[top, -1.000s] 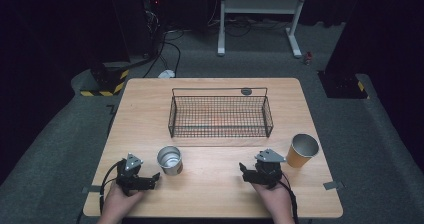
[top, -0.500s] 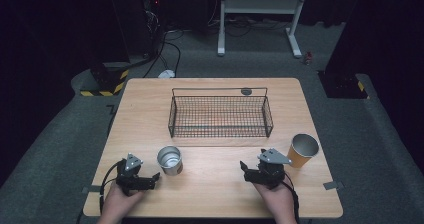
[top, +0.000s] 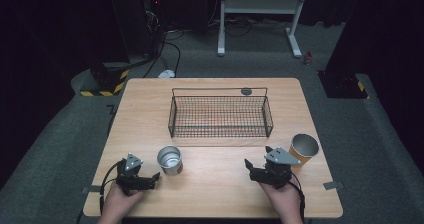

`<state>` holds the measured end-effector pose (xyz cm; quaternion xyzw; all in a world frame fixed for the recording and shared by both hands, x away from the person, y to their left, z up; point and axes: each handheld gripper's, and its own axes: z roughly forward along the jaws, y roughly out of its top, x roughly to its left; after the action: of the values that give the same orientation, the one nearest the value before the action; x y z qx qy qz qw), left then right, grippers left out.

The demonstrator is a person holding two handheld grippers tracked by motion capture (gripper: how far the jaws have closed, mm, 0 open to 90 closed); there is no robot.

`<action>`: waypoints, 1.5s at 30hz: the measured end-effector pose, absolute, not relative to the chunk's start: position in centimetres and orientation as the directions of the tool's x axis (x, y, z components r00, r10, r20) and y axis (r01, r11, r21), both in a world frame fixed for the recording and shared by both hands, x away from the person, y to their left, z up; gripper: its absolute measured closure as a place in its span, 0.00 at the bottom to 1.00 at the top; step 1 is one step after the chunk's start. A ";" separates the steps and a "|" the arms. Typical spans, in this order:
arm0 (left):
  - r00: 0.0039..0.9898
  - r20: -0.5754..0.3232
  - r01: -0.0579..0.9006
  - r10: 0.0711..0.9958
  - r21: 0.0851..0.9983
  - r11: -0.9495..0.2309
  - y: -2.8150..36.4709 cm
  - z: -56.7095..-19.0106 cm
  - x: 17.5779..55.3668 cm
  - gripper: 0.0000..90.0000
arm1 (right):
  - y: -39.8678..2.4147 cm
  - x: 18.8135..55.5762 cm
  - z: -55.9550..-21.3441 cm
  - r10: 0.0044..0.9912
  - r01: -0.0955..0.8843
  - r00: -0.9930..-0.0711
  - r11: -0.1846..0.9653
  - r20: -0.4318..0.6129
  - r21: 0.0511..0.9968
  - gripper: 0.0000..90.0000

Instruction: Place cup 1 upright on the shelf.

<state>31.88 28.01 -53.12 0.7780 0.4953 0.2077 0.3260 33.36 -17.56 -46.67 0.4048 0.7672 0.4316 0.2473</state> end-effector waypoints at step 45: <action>0.424 -0.001 0.636 0.906 0.713 -0.296 28.0 -53.1 31.9 0.01 | -27.2 32.3 -42.9 0.930 0.364 -0.365 0.186 -0.044 0.913 0.16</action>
<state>31.88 28.02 -53.12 0.7780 0.4953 0.2071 0.3263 32.29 -27.15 -42.90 0.4623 0.6995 0.4395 0.3222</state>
